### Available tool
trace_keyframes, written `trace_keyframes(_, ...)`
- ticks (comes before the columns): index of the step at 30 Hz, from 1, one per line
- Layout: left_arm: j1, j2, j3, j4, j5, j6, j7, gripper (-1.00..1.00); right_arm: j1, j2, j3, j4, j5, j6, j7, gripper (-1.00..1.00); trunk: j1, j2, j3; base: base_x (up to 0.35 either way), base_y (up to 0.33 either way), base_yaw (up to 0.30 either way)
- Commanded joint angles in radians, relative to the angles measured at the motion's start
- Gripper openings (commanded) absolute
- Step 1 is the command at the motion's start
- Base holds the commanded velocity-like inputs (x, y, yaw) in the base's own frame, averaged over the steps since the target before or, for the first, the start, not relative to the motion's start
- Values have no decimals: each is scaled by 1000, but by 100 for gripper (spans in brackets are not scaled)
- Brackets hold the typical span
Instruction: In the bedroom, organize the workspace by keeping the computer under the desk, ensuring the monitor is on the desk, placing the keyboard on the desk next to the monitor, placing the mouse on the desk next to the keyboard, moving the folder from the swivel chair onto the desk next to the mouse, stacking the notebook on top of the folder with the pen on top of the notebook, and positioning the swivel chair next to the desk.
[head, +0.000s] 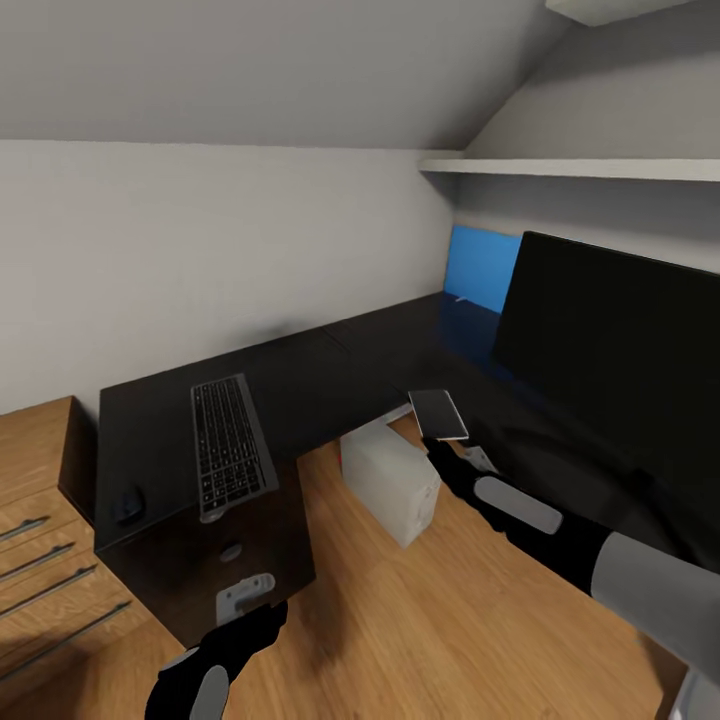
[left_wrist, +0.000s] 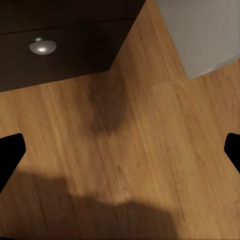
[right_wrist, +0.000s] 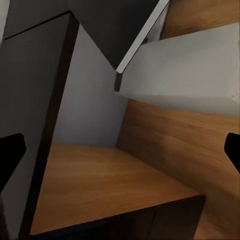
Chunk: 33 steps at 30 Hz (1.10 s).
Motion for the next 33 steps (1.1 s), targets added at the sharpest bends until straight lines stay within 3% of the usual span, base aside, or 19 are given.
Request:
trace_keyframes(1, -1, 0, -1, 0, 11, 3, 9, 100, -1, -5, 4, -1, -12, 1, 19, 100, 4, -8, -4, 0, 0, 0)
trace_keyframes(6, -1, 0, -39, 36, 11, 1, 7, 100, 2, -28, 3, 3, -25, 46, 82, 100, 23, -43, -20, 0, 0, 0)
trace_keyframes(7, -1, 1, -74, 59, 10, -1, 6, 100, 3, -43, 2, 5, -30, 61, 98, 100, 27, -50, -23, 0, 0, 0)
trace_keyframes(15, -1, 1, -94, 78, 8, -2, 6, 100, 4, -67, 1, 4, -82, 62, 115, 100, 58, -106, -48, 0, 0, 0)
trace_keyframes(16, -1, 2, -96, 56, 7, -7, 6, 100, 4, -79, 1, 5, -86, 59, 228, 100, 61, -113, -51, 0, 0, 0)
trace_keyframes(20, 11, 3, -97, -32, 6, -9, 5, 100, 8, -95, 3, 7, -88, 59, 353, 100, 77, -141, -64, 0, 0, 0)
trace_keyframes(22, 34, 4, -102, -71, 6, -9, 4, 100, 21, -100, 2, 8, -88, 59, 386, 100, 84, -155, -70, 0, 0, 0)
trace_keyframes(26, 52, 15, -153, -95, 5, -15, 5, 100, 36, -116, 2, 8, -92, 62, 426, 100, 96, -176, -79, 0, 0, 0)
trace_keyframes(33, 56, 30, -179, -99, 6, -23, 7, 100, 41, -136, 2, 8, -113, 66, 488, 100, 96, -176, -79, 0, 0, 0)
